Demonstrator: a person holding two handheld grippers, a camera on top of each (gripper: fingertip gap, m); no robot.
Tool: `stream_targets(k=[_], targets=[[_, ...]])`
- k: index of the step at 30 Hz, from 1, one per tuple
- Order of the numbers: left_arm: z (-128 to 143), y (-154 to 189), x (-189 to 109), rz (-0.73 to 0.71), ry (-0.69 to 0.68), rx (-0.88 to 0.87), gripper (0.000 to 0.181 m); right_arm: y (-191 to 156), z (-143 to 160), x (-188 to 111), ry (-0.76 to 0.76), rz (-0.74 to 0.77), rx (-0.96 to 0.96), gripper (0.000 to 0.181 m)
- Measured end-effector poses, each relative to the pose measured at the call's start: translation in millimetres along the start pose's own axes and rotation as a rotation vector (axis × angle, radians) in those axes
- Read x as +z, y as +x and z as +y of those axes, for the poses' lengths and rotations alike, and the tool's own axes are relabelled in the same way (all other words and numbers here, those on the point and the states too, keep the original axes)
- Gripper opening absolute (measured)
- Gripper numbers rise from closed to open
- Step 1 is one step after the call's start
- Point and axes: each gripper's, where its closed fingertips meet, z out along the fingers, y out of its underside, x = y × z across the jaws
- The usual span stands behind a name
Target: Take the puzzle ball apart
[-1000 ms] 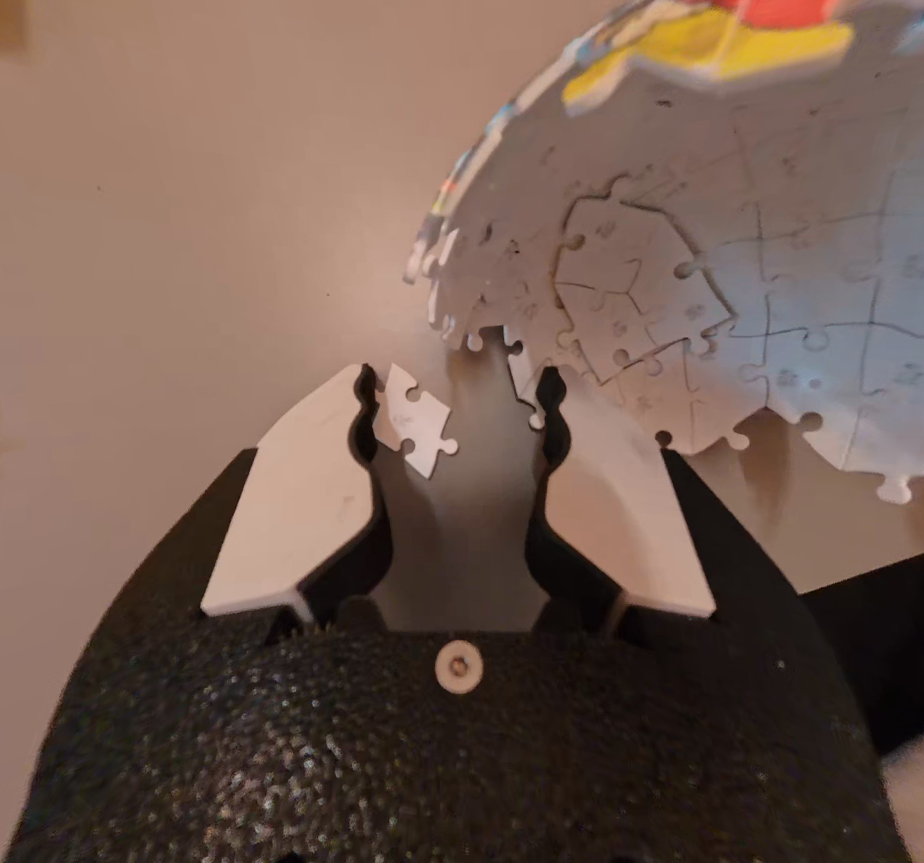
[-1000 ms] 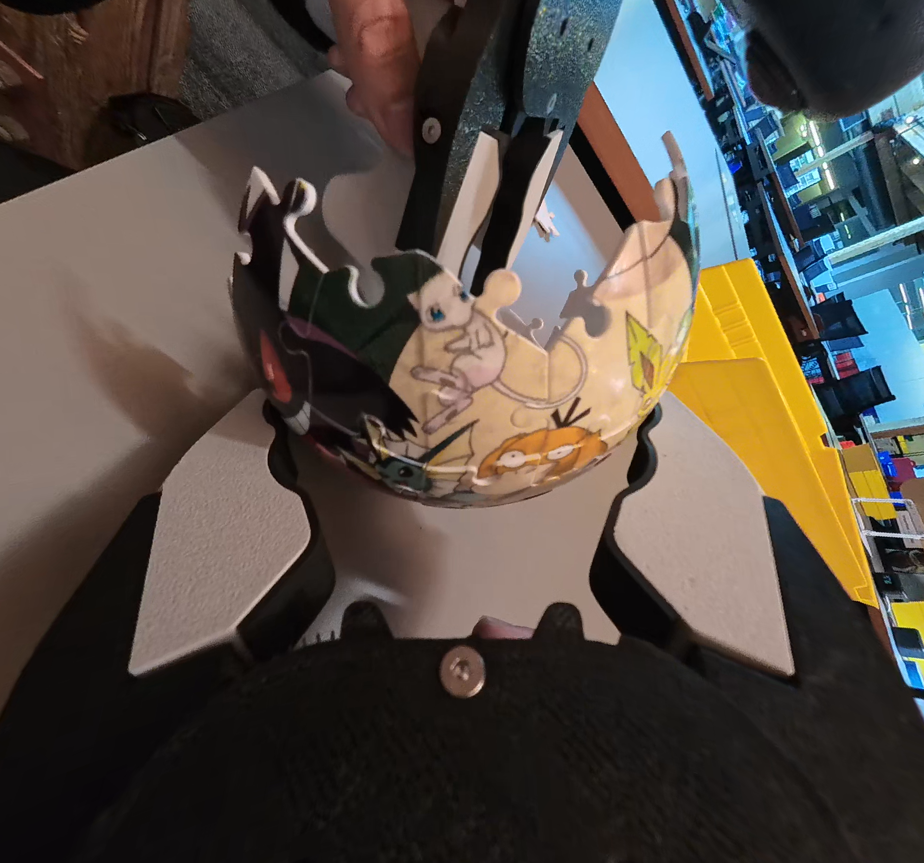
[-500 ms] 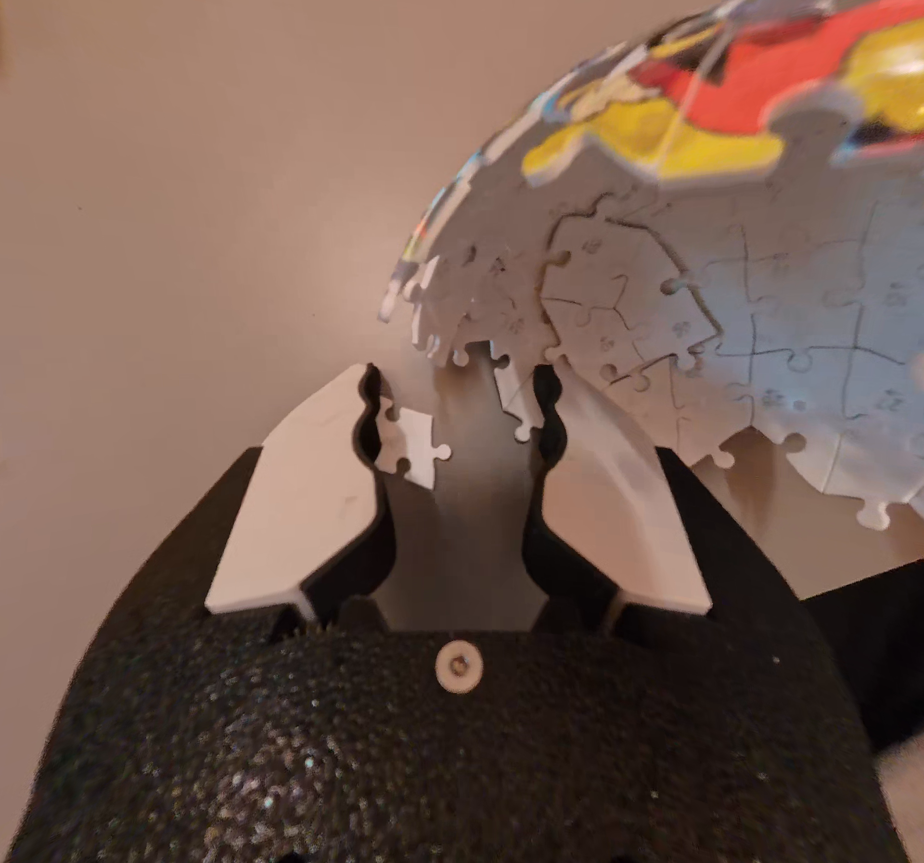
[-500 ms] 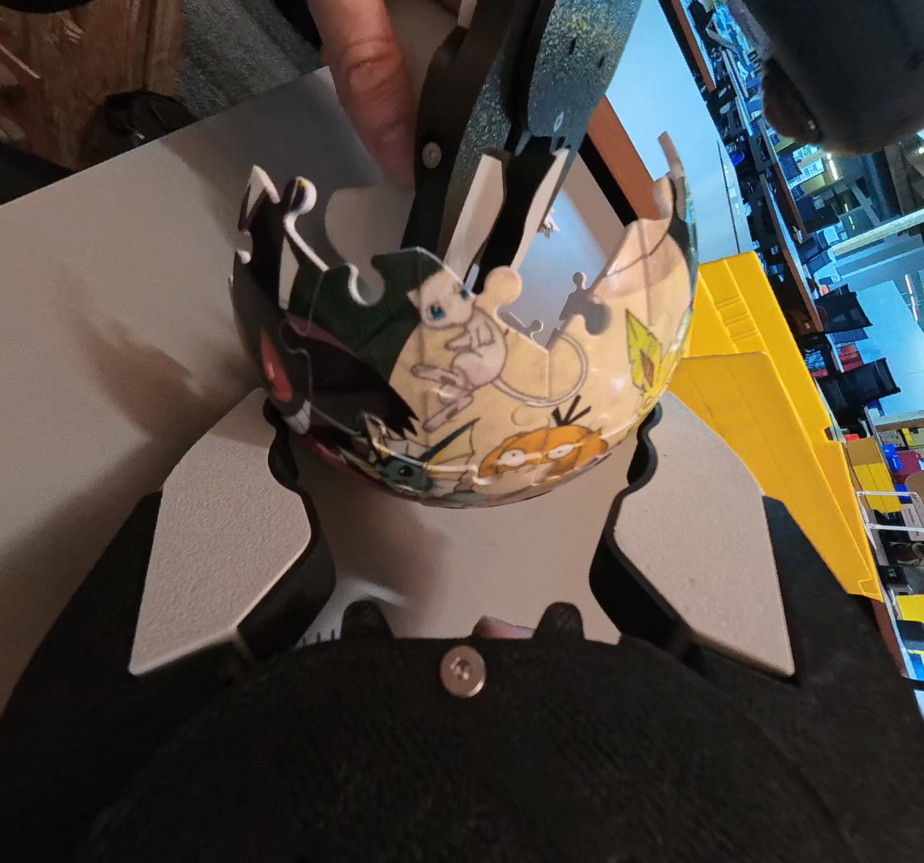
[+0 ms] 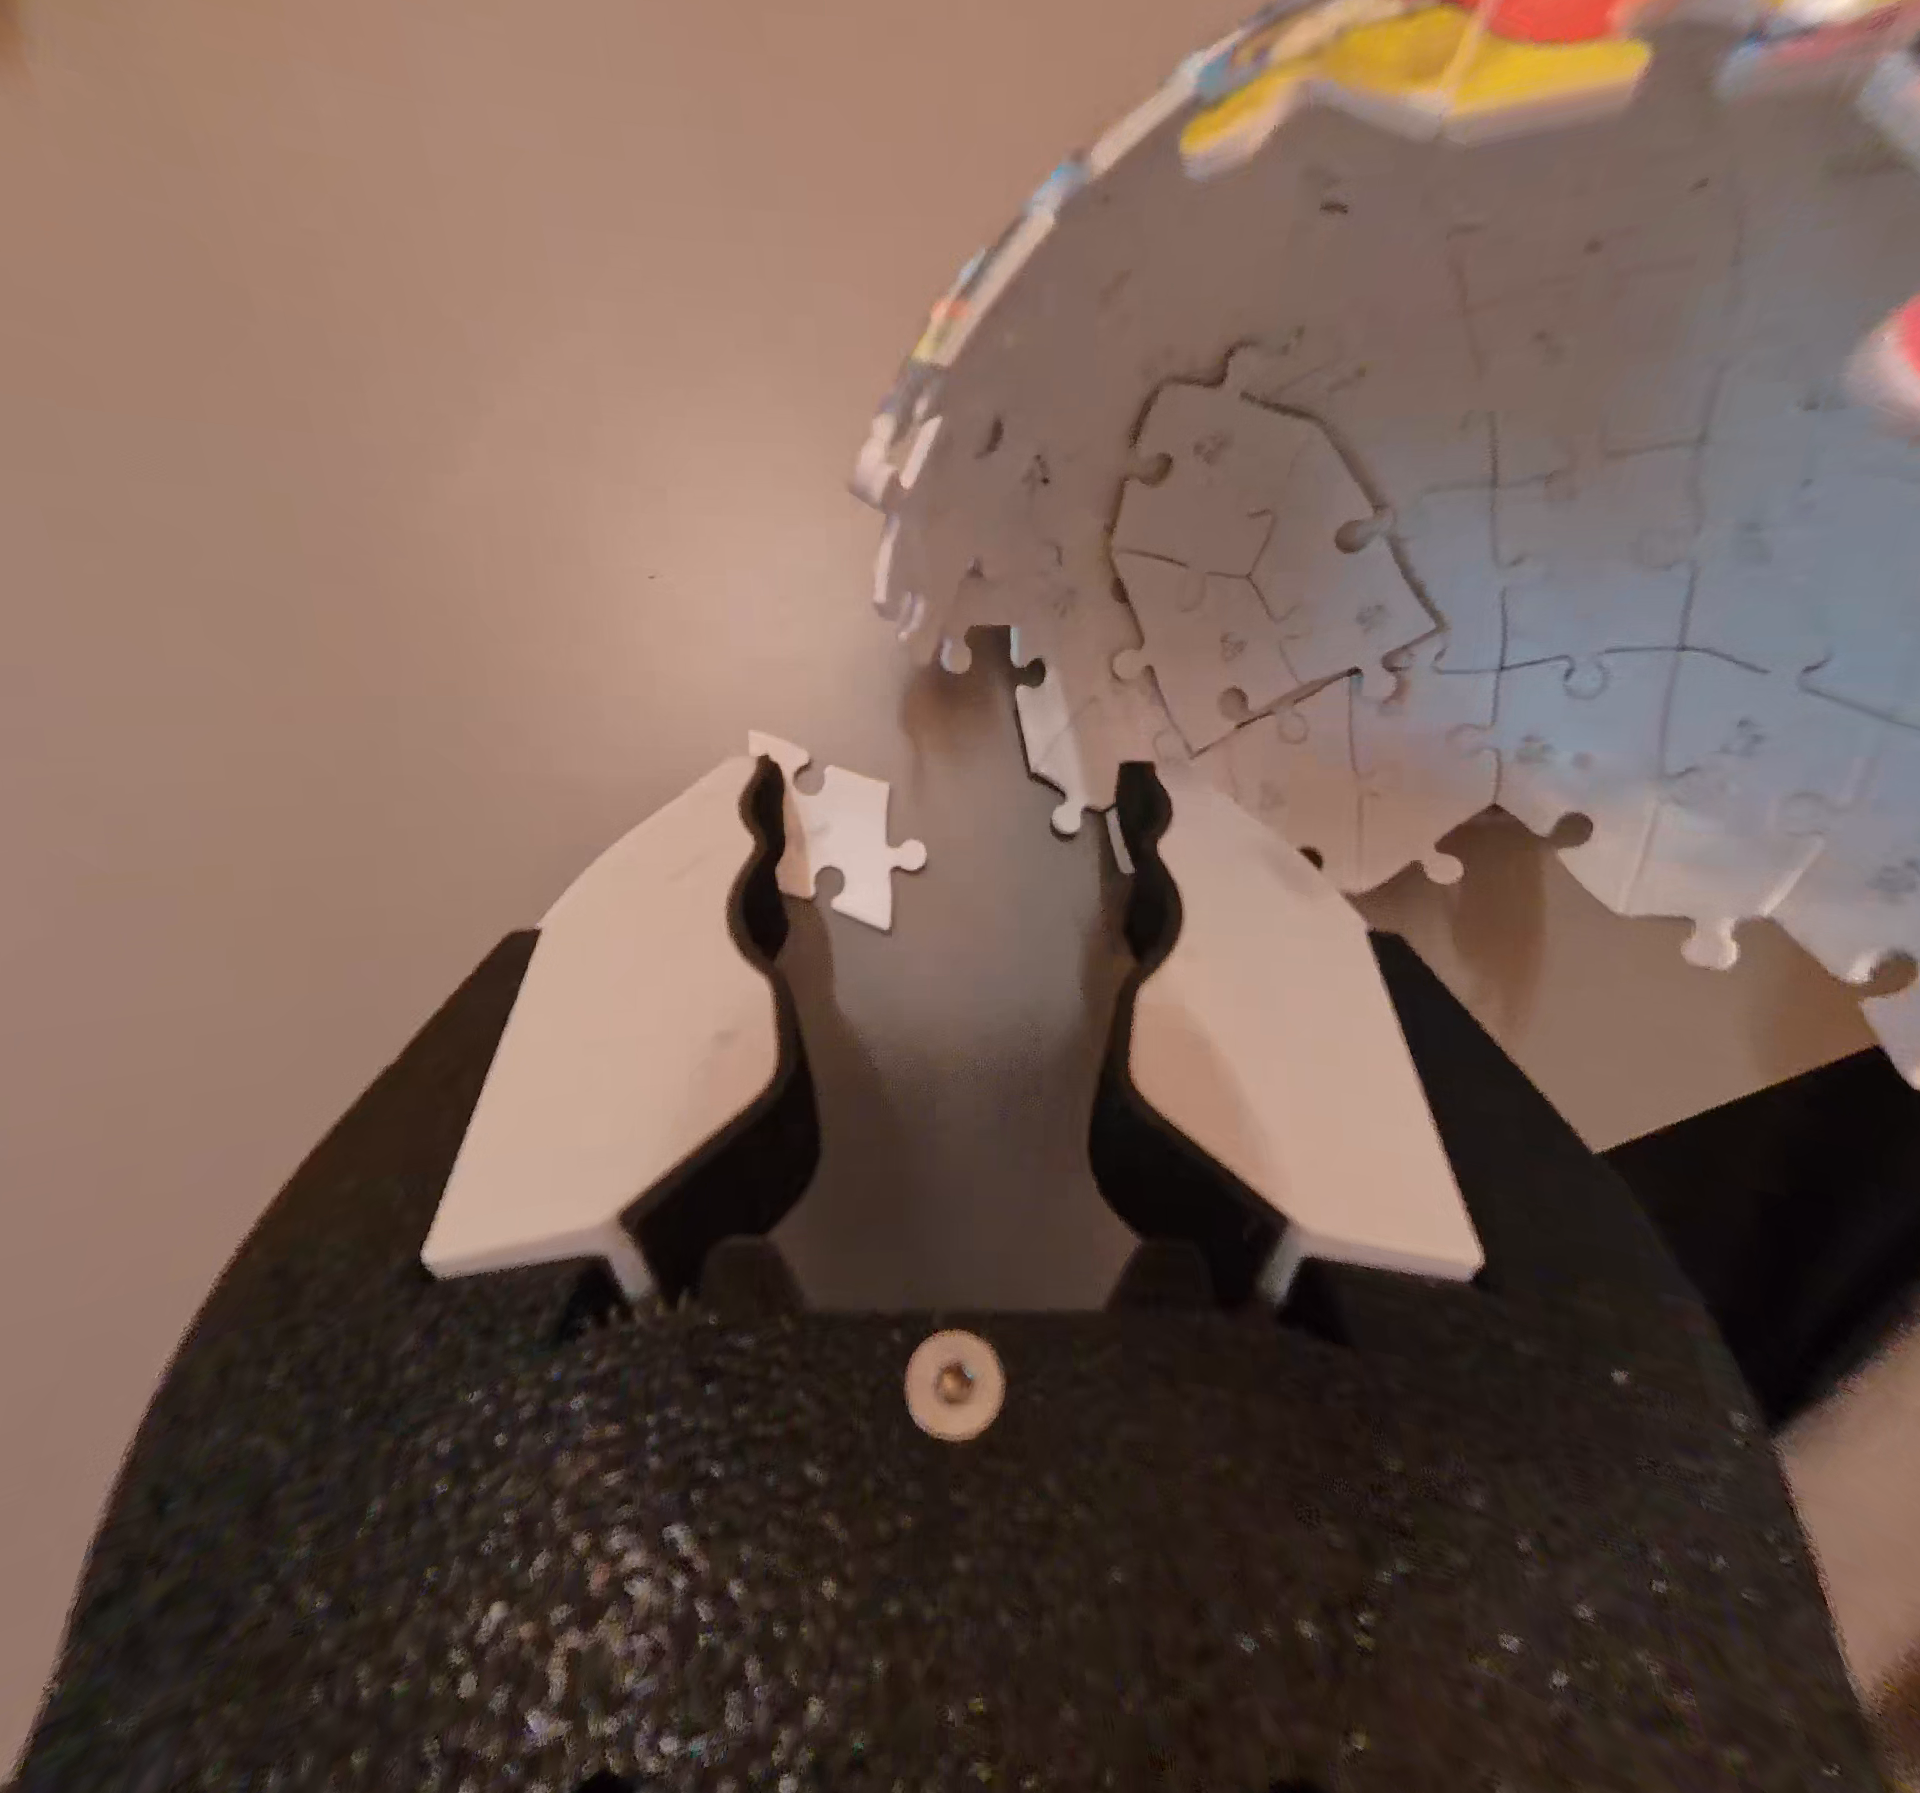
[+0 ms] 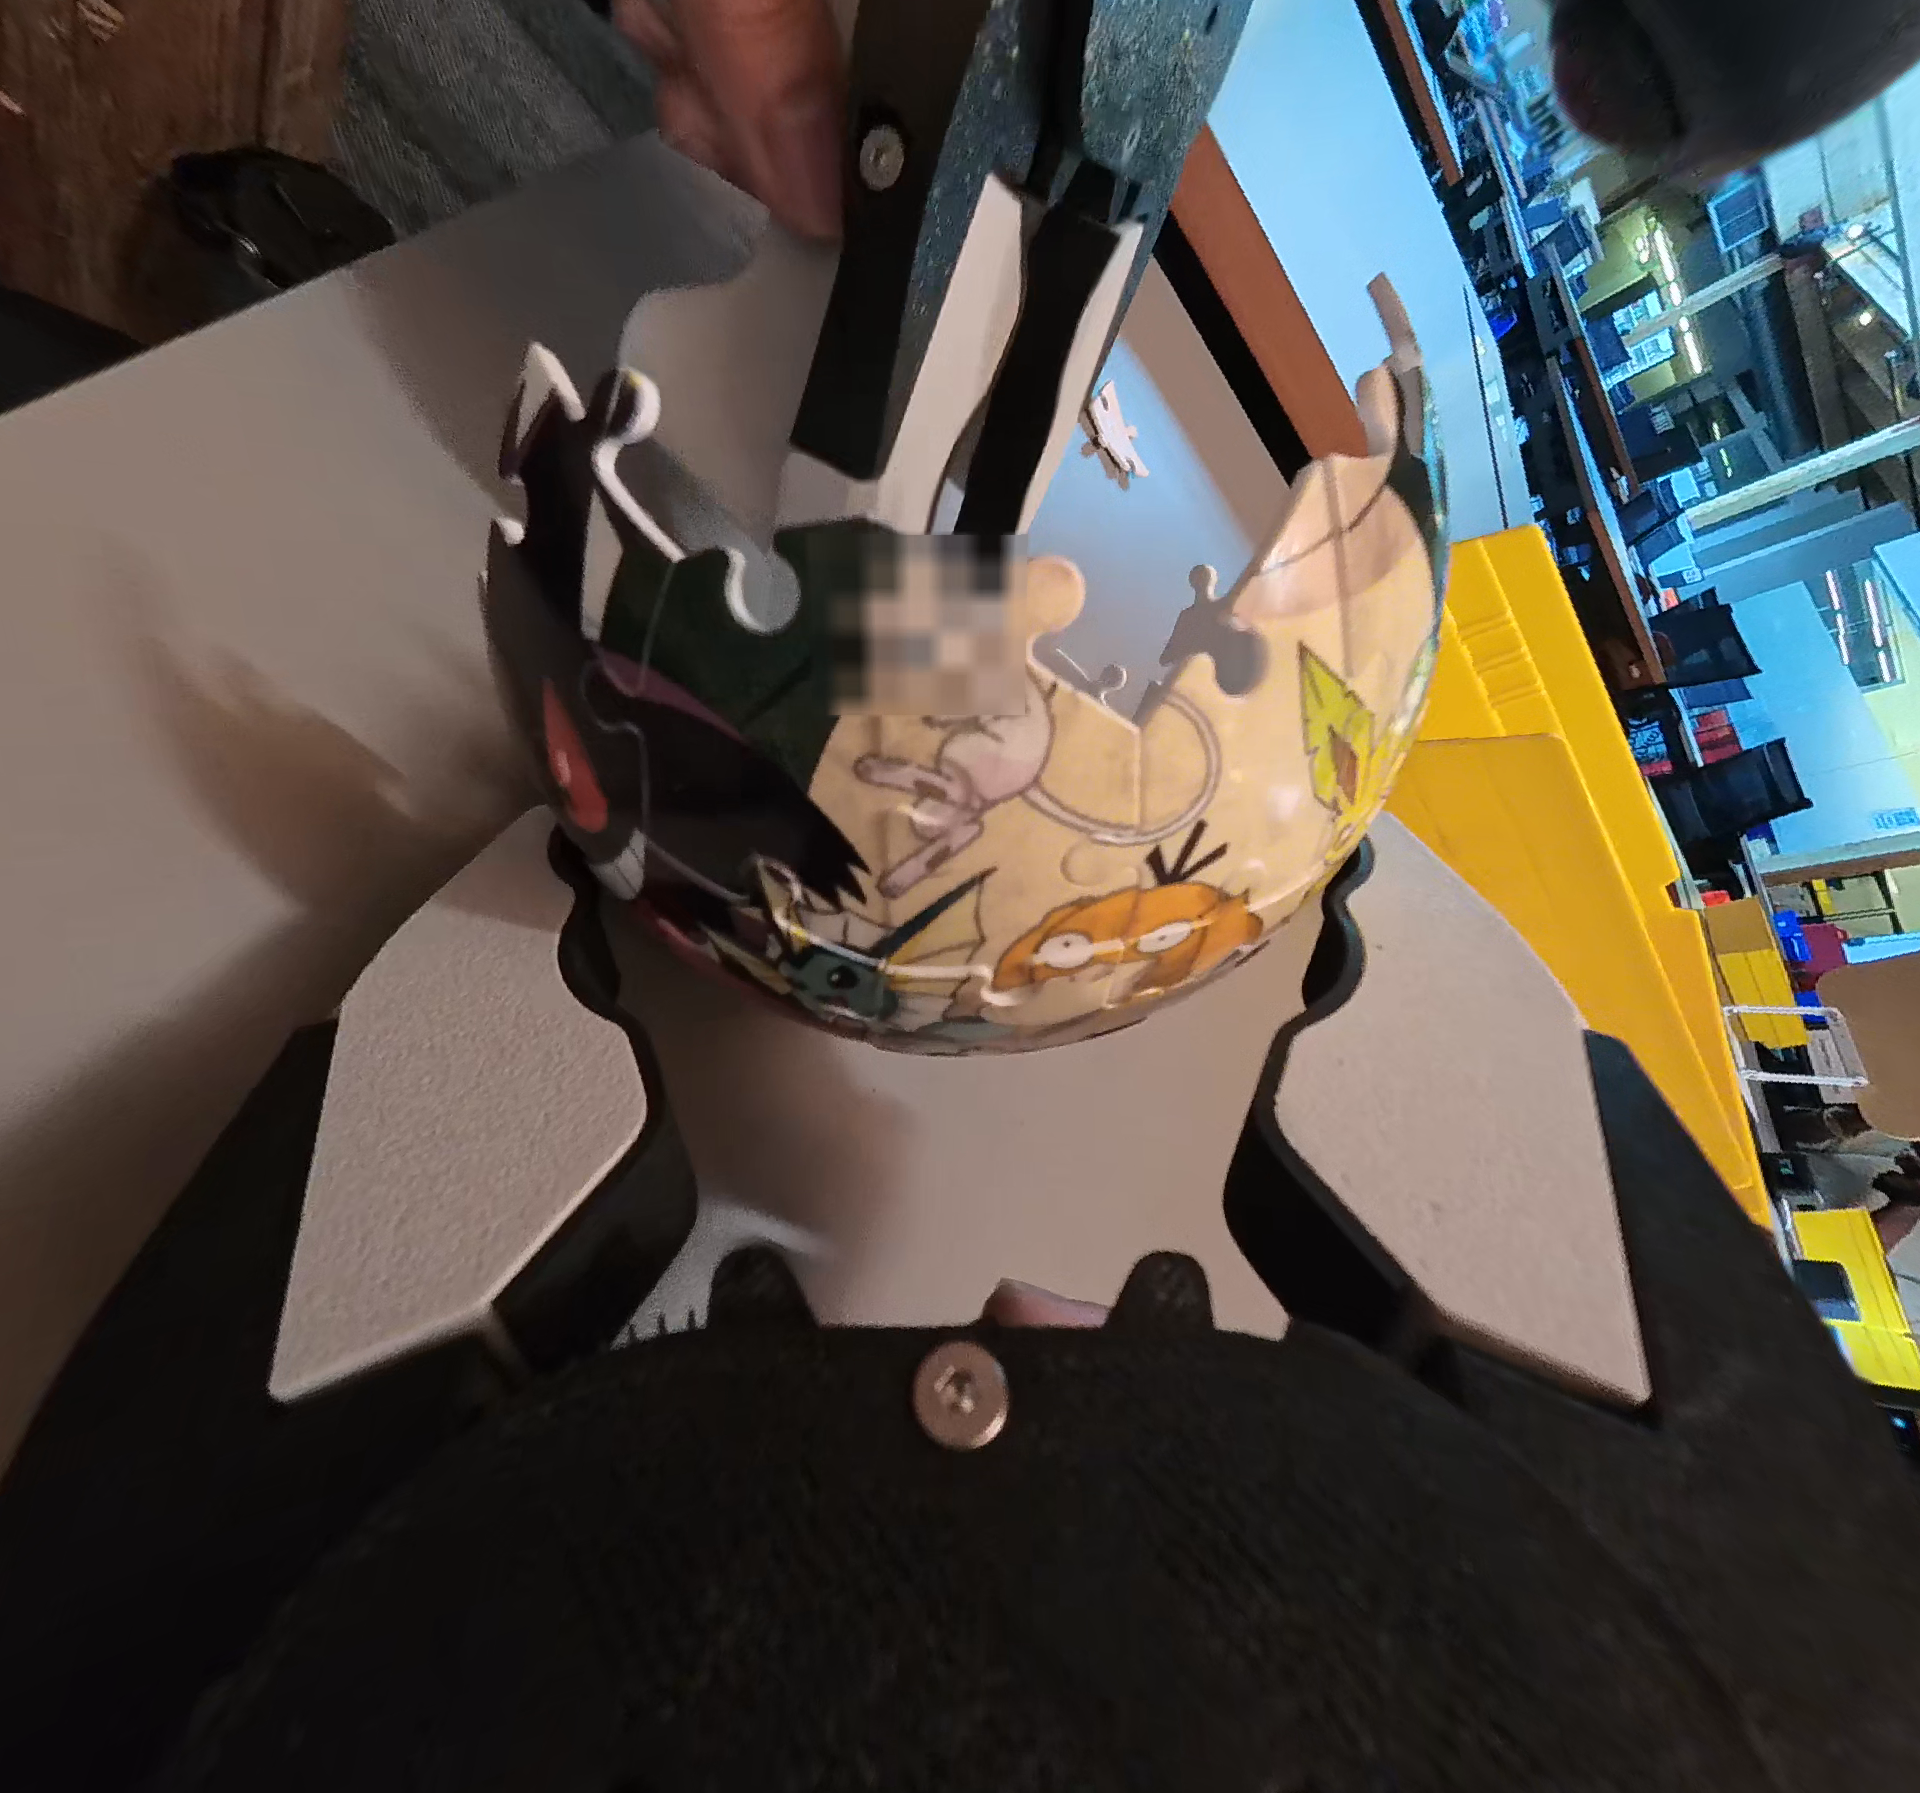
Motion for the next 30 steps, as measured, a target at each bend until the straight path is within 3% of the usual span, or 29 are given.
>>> stream_targets(k=[14, 21, 25, 30], targets=[[-2.3, 6.9, 9.1, -0.07, -0.046, 0.089, 0.063, -0.2, 1.4, 1.2, -0.057, -0.015, 0.008, 0.132], [-4.2, 3.8, 9.4, -0.058, 0.015, 0.08, 0.069, 0.0, 3.3, 1.5, -0.04, -0.021, 0.039, 0.132], [-21.4, -5.3, 3.7, -0.029, 0.138, -0.01, 0.068, -0.4, 5.1, 1.8, -0.033, -0.031, 0.069, 0.132], [-23.8, -18.0, 6.3, -0.029, 0.152, -0.075, 0.069, -1.3, 8.8, 3.0, -0.036, -0.054, 0.118, 0.132]])
